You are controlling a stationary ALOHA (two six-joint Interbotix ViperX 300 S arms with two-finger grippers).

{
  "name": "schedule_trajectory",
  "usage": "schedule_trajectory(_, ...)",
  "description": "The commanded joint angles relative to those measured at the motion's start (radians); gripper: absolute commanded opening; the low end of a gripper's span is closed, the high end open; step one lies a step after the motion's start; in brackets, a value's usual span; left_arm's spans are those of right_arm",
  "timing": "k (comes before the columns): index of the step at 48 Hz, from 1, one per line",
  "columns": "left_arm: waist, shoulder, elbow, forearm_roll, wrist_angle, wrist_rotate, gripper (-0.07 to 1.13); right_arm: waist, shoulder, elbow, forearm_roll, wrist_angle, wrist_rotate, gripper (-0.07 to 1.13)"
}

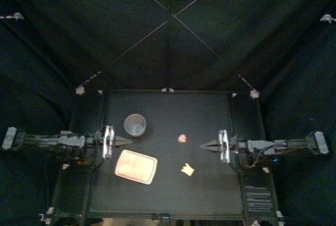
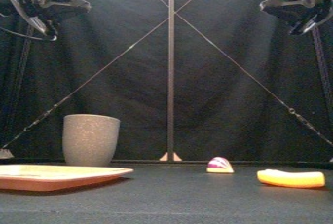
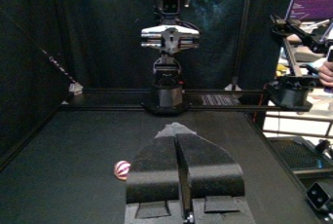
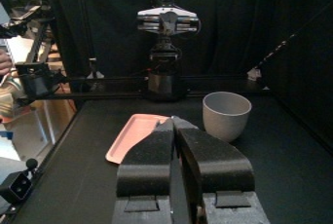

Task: Pick the fries then place it on the pink plate
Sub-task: Pick the fries

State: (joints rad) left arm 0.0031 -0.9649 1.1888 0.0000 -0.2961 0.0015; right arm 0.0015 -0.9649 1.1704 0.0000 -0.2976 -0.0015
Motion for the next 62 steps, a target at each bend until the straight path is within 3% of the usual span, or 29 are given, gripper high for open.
schedule_trajectory(1, 0.0, 0.012, -0.026, -0.003, -0.003, -0.003, 0.03, -0.005, 0.032, -0.002, 0.02, 0.002, 0.02, 0.0)
schedule_trajectory(13, 0.0, 0.012, -0.028, 0.0, -0.003, 0.0, 0.01, -0.064, 0.184, -0.058, 0.216, 0.147, 0.114, 0.02)
schedule_trajectory(20, 0.0, 0.012, -0.023, -0.002, -0.003, 0.0, 0.01, -0.089, 0.236, -0.094, 0.166, 0.233, 0.104, 0.13)
schedule_trajectory(28, 0.002, 0.012, -0.02, -0.002, -0.003, 0.0, 0.01, -0.091, 0.262, -0.109, -0.051, 0.215, 0.118, 0.6)
schedule_trajectory(33, 0.005, 0.012, -0.018, -0.003, -0.005, -0.002, 0.01, -0.106, 0.27, -0.114, -0.038, 0.212, 0.12, 0.99)
schedule_trajectory(36, 0.005, 0.012, -0.02, -0.003, -0.008, -0.002, 0.01, -0.117, 0.273, -0.121, -0.009, 0.216, 0.118, 1.11)
schedule_trajectory(46, 0.009, 0.012, -0.017, -0.003, -0.008, -0.002, 0.01, -0.112, 0.298, -0.121, 0.038, 0.225, 0.123, 1.01)
schedule_trajectory(55, 0.023, 0.012, -0.014, -0.003, -0.008, -0.002, 0.01, -0.023, 0.341, -0.195, 0.21, 0.276, 0.115, 1.01)
schedule_trajectory(62, 0.032, 0.012, -0.006, -0.003, -0.008, -0.002, 0.01, 0.058, 0.388, -0.272, 0.16, 0.446, 0.12, 1.01)
